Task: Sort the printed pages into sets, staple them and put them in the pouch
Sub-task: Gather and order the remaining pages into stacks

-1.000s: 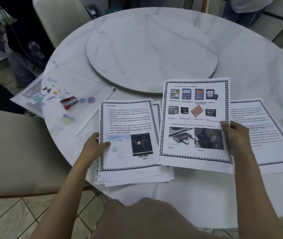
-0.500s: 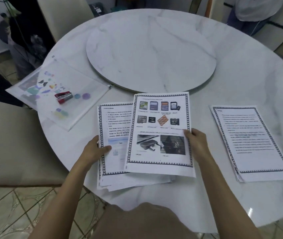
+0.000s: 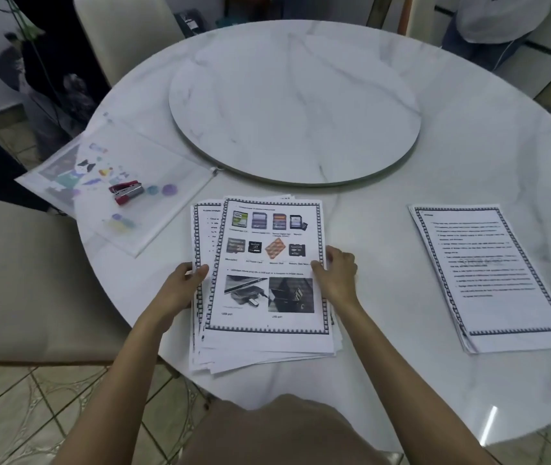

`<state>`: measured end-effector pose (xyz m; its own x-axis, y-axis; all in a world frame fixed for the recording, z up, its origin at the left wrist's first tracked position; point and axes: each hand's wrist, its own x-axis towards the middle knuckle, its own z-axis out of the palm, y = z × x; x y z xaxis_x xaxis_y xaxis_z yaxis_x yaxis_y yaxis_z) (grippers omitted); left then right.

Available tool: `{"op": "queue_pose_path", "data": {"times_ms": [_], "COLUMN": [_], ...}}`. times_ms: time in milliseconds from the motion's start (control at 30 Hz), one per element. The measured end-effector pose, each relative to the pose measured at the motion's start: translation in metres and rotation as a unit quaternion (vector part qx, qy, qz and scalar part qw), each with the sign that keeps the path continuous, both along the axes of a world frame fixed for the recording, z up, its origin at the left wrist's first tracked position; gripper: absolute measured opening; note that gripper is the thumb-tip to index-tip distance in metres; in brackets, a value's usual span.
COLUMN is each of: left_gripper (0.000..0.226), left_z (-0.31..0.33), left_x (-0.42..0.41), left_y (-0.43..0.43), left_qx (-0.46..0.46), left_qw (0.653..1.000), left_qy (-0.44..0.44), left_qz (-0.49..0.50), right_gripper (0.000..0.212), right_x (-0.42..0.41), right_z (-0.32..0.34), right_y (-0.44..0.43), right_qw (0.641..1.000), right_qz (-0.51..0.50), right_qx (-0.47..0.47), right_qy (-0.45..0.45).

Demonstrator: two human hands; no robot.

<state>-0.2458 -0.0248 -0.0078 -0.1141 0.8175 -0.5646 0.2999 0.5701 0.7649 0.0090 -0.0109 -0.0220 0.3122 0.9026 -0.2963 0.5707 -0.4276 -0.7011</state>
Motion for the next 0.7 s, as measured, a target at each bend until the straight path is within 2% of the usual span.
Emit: {"op": "queue_pose_path", "data": {"times_ms": [133, 233, 333, 433, 633, 700], "left_gripper": [0.046, 0.038, 0.034, 0.031, 0.023, 0.02], "left_z": [-0.002, -0.006, -0.005, 0.002, 0.022, 0.029], "left_x": [0.003, 0.002, 0.003, 0.005, 0.009, 0.013], "left_y": [0.003, 0.005, 0.002, -0.001, 0.007, 0.012], "left_qx": [0.01, 0.019, 0.033, 0.069, 0.167, 0.187], "left_qw": [1.0, 1.0, 0.999, 0.997, 0.985, 0.98], "left_qy": [0.011, -0.011, -0.024, -0.025, -0.038, -0.045], "left_qz": [-0.018, 0.015, 0.035, 0.007, -0.035, -0.042], "right_gripper": [0.043, 0.043, 0.046, 0.046, 0.054, 0.042], "right_x": [-0.013, -0.019, -0.019, -0.013, 0.0, 0.006], "right_z": [0.002, 0.001, -0.001, 0.003, 0.005, 0.014], "right_y": [0.002, 0.001, -0.001, -0.008, -0.007, -0.004], "right_qw": [0.997, 0.995, 0.992, 0.981, 0.952, 0.943], "right_qz": [0.082, 0.092, 0.059, 0.017, -0.065, -0.063], "right_qx": [0.009, -0.006, -0.005, -0.01, -0.023, -0.003], "right_qy": [0.002, 0.035, 0.11, 0.191, 0.299, 0.326]}}
